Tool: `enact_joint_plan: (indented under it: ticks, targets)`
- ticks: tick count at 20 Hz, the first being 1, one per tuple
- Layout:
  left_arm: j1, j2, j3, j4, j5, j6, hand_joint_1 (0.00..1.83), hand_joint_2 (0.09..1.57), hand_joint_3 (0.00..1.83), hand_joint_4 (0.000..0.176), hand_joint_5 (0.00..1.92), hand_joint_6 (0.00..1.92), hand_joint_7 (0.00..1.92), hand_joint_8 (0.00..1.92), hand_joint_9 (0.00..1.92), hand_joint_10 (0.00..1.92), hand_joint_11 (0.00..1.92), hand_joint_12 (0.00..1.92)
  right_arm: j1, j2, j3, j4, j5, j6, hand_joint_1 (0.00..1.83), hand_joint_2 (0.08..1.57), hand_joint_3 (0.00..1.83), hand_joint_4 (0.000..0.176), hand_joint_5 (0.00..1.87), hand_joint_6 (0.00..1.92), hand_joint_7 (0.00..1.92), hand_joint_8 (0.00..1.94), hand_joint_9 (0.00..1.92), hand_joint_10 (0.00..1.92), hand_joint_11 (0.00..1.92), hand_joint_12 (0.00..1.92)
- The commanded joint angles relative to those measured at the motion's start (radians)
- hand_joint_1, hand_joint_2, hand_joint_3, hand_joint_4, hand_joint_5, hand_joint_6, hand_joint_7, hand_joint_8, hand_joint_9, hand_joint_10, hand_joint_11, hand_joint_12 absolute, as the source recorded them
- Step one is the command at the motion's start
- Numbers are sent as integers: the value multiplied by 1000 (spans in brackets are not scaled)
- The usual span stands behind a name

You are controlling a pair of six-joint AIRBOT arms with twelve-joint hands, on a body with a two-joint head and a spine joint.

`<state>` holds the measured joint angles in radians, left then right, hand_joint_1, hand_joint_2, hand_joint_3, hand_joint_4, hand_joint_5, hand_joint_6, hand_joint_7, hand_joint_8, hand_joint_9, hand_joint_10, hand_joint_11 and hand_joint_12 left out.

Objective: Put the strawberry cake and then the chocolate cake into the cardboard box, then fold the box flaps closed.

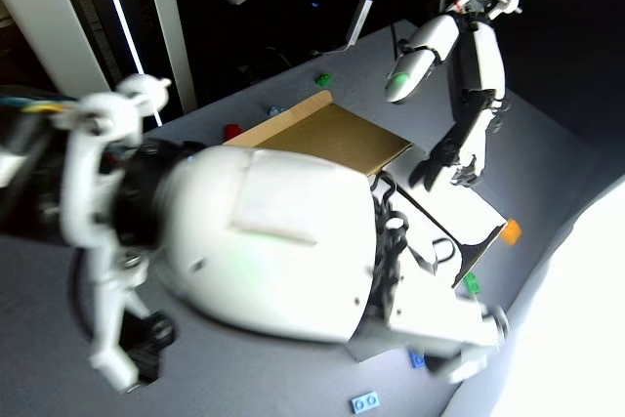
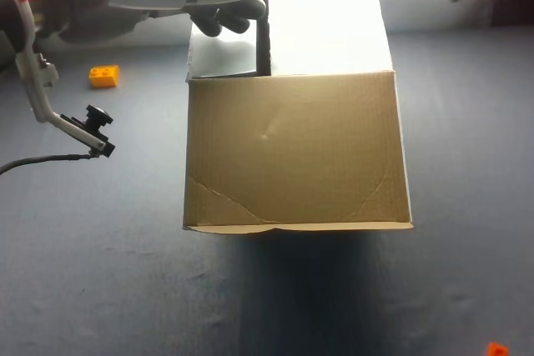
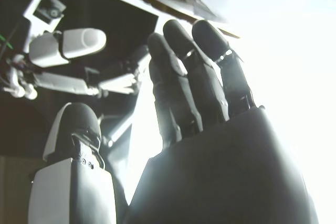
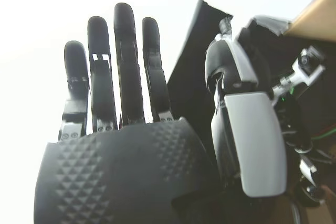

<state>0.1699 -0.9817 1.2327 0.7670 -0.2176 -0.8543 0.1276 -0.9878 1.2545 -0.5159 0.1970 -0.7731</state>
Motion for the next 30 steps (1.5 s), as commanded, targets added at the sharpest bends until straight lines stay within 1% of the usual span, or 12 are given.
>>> enact_joint_plan:
  ticks: [1, 5, 9, 15, 18, 22, 24, 27, 29, 30]
  targets:
    - [-14, 13, 4, -26, -84, -10, 474, 1158, 1, 0, 546, 2, 742, 1, 531, 627, 146, 1511, 15, 23, 3, 14, 87, 10, 324, 1247, 0, 0, 514, 435, 779, 73, 389, 945, 13, 1540]
    - [-17, 31, 27, -26, -83, -10, 492, 1155, 0, 0, 549, 3, 739, 1, 532, 629, 148, 1505, -11, 92, 1, 14, 75, 42, 313, 1246, 0, 0, 516, 448, 780, 84, 377, 973, 0, 1570]
    - [-25, 48, 48, -24, -64, -10, 479, 1156, 0, 0, 533, 2, 724, 2, 523, 627, 145, 1500, -72, 168, -24, 14, 80, 68, 285, 1254, 2, 0, 502, 453, 769, 85, 366, 974, 3, 1552]
    - [-18, 114, 35, -26, 36, -18, 482, 1153, 0, 0, 539, 3, 729, 3, 520, 630, 149, 1489, -176, 271, -106, 20, 106, 123, 283, 1254, 2, 0, 512, 442, 771, 93, 363, 984, 0, 1572]
    - [-7, 144, 16, -26, 105, -54, 484, 1154, 0, 0, 541, 5, 731, 5, 523, 632, 150, 1484, -224, 313, -143, 69, 107, 123, 307, 1245, 0, 0, 535, 413, 781, 98, 385, 958, 1, 1569]
    - [-3, 189, -31, -27, 208, -111, 476, 1154, 0, 0, 538, 3, 730, 4, 520, 636, 146, 1489, -289, 374, -209, 118, 119, 121, 305, 1246, 0, 0, 554, 367, 777, 93, 394, 936, 0, 1555]
    - [1, 212, -60, -27, 256, -147, 463, 1159, 1, 0, 533, 1, 723, 1, 517, 636, 144, 1492, -313, 396, -239, 189, 120, 85, 319, 1244, 0, 0, 567, 357, 785, 95, 405, 938, 12, 1550]
    - [5, 234, -96, -28, 298, -195, 452, 1162, 2, 0, 535, 1, 726, 2, 520, 636, 149, 1492, -343, 429, -281, 263, 124, 65, 304, 1246, 0, 0, 572, 349, 786, 94, 405, 944, 13, 1557]
    - [13, 248, -119, -60, 314, -196, 464, 1154, 0, 0, 542, 3, 729, 3, 536, 628, 168, 1465, -361, 445, -302, 320, 134, 54, 290, 1248, 1, 0, 574, 347, 786, 95, 403, 957, 2, 1578]
    - [22, 257, -133, -80, 320, -196, 452, 1157, 1, 0, 546, 4, 735, 5, 542, 628, 171, 1463, -365, 453, -311, 371, 132, 54, 293, 1246, 0, 0, 578, 342, 789, 96, 406, 952, 16, 1556]
